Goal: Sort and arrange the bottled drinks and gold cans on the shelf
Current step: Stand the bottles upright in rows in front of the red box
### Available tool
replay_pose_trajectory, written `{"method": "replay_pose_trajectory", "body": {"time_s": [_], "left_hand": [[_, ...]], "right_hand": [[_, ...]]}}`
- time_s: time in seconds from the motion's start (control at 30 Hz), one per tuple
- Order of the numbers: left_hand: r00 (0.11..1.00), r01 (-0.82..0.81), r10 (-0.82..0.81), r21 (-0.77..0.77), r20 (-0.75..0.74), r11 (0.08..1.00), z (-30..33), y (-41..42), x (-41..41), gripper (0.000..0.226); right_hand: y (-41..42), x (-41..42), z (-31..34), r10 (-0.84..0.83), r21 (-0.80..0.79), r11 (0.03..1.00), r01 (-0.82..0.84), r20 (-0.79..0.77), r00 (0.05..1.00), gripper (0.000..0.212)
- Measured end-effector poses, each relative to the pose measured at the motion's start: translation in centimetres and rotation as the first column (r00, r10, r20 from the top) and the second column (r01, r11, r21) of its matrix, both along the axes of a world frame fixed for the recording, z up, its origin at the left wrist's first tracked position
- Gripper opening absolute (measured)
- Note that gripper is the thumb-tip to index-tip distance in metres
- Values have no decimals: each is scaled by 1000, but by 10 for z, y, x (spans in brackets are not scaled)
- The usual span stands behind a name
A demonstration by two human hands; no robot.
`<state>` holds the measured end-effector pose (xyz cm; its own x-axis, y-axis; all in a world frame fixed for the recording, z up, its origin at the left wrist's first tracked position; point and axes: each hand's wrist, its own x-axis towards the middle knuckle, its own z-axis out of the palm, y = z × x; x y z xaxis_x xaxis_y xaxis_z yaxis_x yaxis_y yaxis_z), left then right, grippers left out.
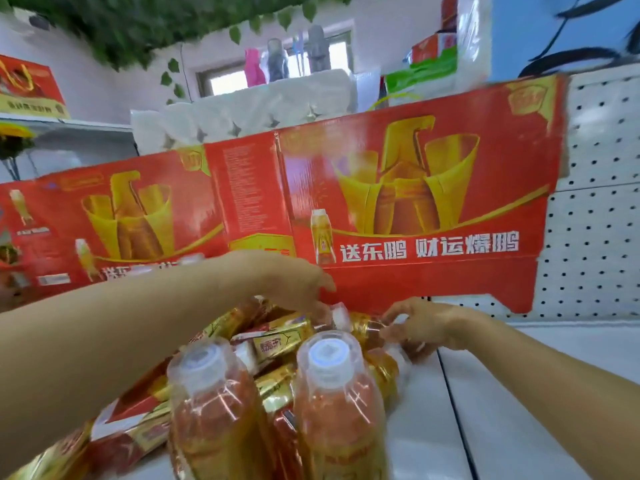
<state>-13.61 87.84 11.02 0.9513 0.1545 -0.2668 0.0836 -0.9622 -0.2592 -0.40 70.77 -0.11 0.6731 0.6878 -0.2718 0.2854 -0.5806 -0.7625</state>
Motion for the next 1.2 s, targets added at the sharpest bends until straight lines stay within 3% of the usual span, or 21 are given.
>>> {"method": "replay_pose_trajectory", "body": {"time_s": [0.13,0.23,0.3,0.4,0.63,0.9,1.0,1.1,1.17,1.2], "left_hand": [[993,80,-77,25,-91,997,-18,4,22,66],[987,128,-130,-23,-98,992,-25,9,33,50],[979,163,-166,-36,-119,986,-32,10,38,42],[969,190,-189,-12,-161,982,-43,12,46,47],[966,157,-162,-39,-201,987,-57,14,60,57],[948,274,-267,20,-175,961,-69,17,69,49],[963,262,-265,-57,-43,963,-52,18,61,54],[969,208,-170,-217,181,954,-30,28,52,55],[944,211,-87,-379,319,901,-24,38,47,51],[931,216,-30,-479,365,851,-26,43,46,48]], "right_hand": [[-6,3,12,-57,68,996,53,50,997,30],[-12,8,30,-109,140,986,93,108,988,26],[-17,11,45,-150,167,979,118,196,969,21],[-21,12,67,-186,204,972,116,367,911,19],[-12,13,92,-75,75,997,30,713,698,30],[12,12,93,-56,8,996,85,809,585,38],[10,15,90,-48,9,998,62,759,650,44],[1,18,86,-14,32,999,-8,625,781,54],[-4,17,80,-2,-18,1000,19,670,742,55],[-7,14,75,-38,-15,997,76,762,647,51]]}}
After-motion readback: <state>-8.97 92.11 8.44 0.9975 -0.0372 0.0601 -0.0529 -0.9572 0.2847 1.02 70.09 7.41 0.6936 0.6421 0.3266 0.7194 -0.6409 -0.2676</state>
